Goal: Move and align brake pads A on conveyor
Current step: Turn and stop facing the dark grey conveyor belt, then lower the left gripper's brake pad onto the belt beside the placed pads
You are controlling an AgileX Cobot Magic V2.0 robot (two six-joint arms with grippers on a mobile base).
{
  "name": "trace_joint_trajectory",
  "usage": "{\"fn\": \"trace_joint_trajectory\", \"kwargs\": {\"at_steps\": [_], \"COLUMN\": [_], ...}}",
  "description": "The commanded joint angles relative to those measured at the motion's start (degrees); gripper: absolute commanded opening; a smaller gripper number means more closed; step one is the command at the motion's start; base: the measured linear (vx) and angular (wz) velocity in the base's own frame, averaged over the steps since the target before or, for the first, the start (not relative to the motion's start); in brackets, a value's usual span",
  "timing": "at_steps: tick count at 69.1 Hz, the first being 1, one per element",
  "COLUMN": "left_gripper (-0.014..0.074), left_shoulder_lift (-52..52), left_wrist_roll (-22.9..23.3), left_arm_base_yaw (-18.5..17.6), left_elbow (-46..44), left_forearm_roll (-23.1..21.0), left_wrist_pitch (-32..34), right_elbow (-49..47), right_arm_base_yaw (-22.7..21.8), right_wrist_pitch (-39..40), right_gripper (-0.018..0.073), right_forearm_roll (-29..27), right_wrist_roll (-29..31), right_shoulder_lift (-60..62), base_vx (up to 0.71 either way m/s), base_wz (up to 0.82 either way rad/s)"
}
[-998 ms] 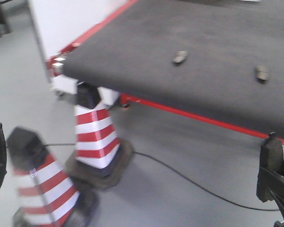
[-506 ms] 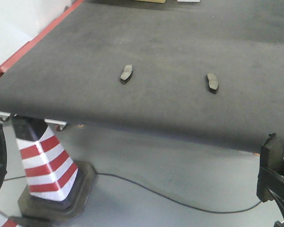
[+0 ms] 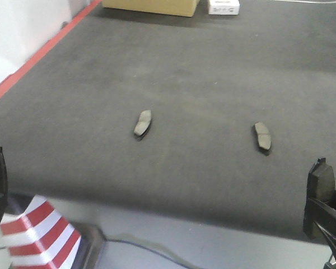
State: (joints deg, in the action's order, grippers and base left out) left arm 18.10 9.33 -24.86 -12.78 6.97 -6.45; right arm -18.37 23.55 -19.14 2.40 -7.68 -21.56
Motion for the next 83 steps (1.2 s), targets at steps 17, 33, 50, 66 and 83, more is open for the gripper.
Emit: {"fn": "trace_joint_trajectory", "kwargs": {"at_steps": [17,33,50,66,83], "left_gripper": [0.0147,0.0147,0.0147,0.0147,0.0147], "left_shoulder_lift": [0.3,0.3,0.3,0.3,0.3], "left_wrist_roll": [0.2,0.2,0.2,0.2,0.2], "left_arm_base_yaw": [-0.3,-0.3,-0.3,-0.3,-0.3], "left_elbow": [-1.8,-1.8,-1.8,-1.8,-1.8], "left_forearm_roll": [0.1,0.1,0.1,0.1,0.1], "left_wrist_pitch": [5.8,5.8,5.8,5.8,5.8], "right_elbow": [-1.8,-1.8,-1.8,-1.8,-1.8], "right_arm_base_yaw": [-0.1,-0.1,-0.1,-0.1,-0.1], "right_wrist_pitch": [5.4,5.3,5.3,5.3,5.3], "right_gripper": [0.0026,0.0026,0.0026,0.0026,0.0026], "right_forearm_roll": [0.6,0.6,0.6,0.6,0.5], "right_wrist_roll": [0.5,0.5,0.5,0.5,0.5], "right_shoulder_lift": [-0.3,-0.3,-0.3,-0.3,-0.3], "base_vx": [0.27,0.21,0.11,0.01,0.00], "base_wz": [-0.33,-0.43,-0.13,0.05,0.00]}}
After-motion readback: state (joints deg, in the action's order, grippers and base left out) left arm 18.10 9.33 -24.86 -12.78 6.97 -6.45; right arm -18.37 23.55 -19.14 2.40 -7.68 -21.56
